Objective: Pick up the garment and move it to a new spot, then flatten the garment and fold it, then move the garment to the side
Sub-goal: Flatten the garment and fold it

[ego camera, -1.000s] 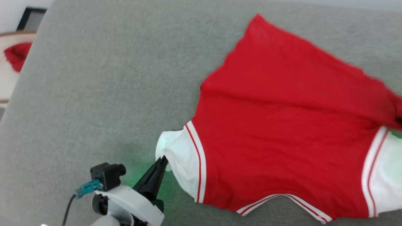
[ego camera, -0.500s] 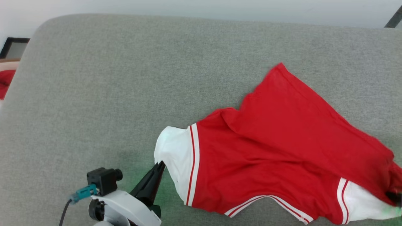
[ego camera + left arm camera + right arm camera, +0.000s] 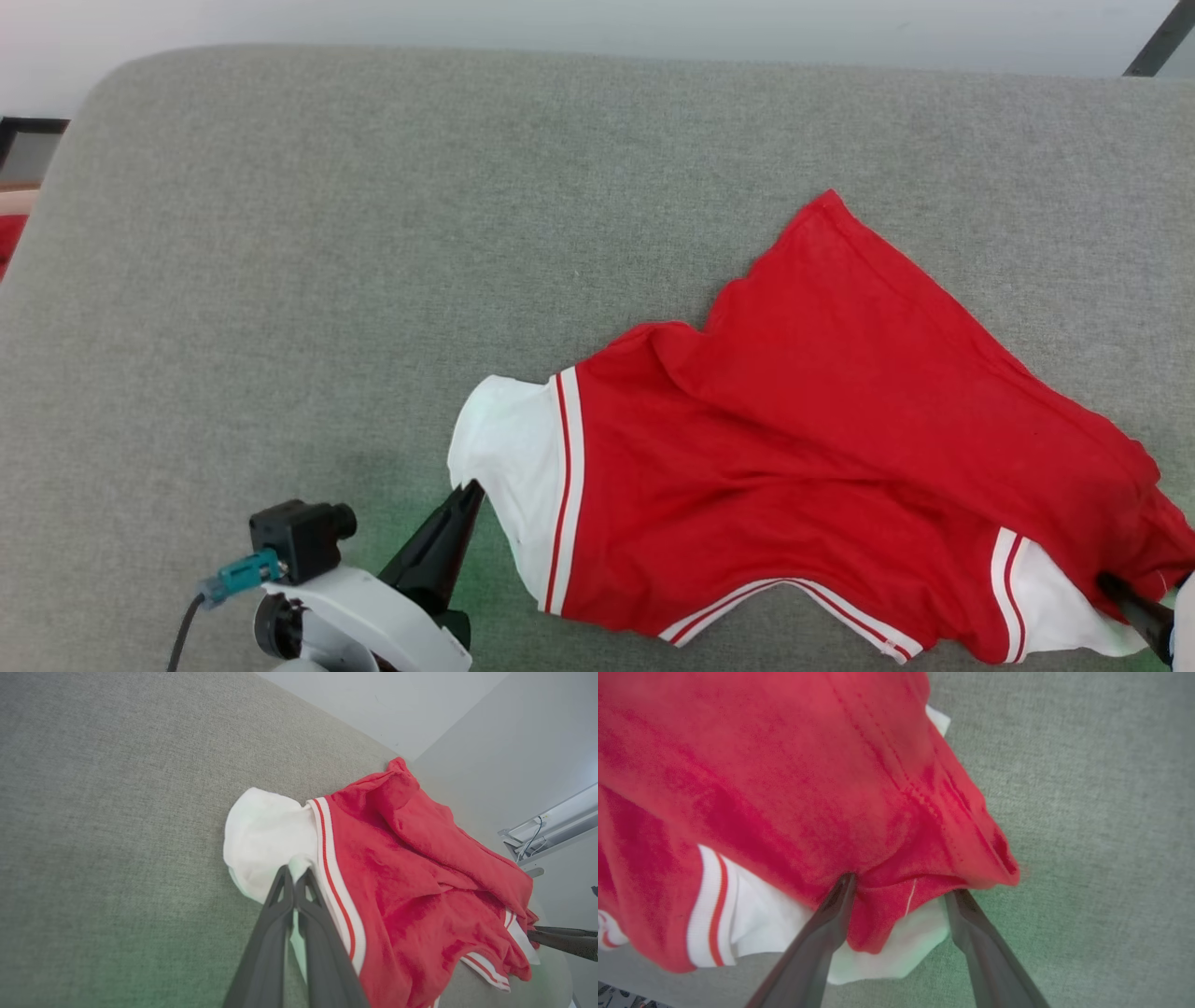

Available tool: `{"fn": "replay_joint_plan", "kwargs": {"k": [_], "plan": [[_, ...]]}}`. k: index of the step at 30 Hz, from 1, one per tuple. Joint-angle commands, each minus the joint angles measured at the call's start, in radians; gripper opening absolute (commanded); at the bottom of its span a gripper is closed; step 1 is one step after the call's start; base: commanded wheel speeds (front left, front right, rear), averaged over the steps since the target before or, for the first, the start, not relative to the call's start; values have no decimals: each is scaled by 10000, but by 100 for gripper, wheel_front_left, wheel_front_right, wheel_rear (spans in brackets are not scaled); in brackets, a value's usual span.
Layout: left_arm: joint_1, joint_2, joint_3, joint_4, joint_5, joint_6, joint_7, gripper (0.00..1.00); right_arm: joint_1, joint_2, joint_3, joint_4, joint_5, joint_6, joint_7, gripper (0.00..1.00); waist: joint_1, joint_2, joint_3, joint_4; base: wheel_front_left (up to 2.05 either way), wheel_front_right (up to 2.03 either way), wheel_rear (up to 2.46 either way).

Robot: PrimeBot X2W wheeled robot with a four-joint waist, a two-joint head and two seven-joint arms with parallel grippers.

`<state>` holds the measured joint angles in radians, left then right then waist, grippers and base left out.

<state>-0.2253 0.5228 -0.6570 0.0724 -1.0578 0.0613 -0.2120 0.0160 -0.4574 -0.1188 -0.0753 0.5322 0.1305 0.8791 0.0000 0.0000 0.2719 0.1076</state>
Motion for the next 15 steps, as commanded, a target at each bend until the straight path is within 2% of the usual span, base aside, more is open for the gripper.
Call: {"fn": "replay_joint_plan", "kwargs": {"k": [1,10,15], "plan": [[41,10,20,-34,-39,-21,-33,0,224,23,13,-273,-111,3,-56,100,0,0,-4,-7,0,0,0],[19,-133,-75,-33,23,-49,-68,0,95,-306,9,-2747,-291,3,434,100,0,0,46,227,0,0,0],[-140,-298,-175,18,107,-118,-82,0,-974,-784,505,-3599,-434,0,166,100,0,0,158,455,0,0,0]]}}
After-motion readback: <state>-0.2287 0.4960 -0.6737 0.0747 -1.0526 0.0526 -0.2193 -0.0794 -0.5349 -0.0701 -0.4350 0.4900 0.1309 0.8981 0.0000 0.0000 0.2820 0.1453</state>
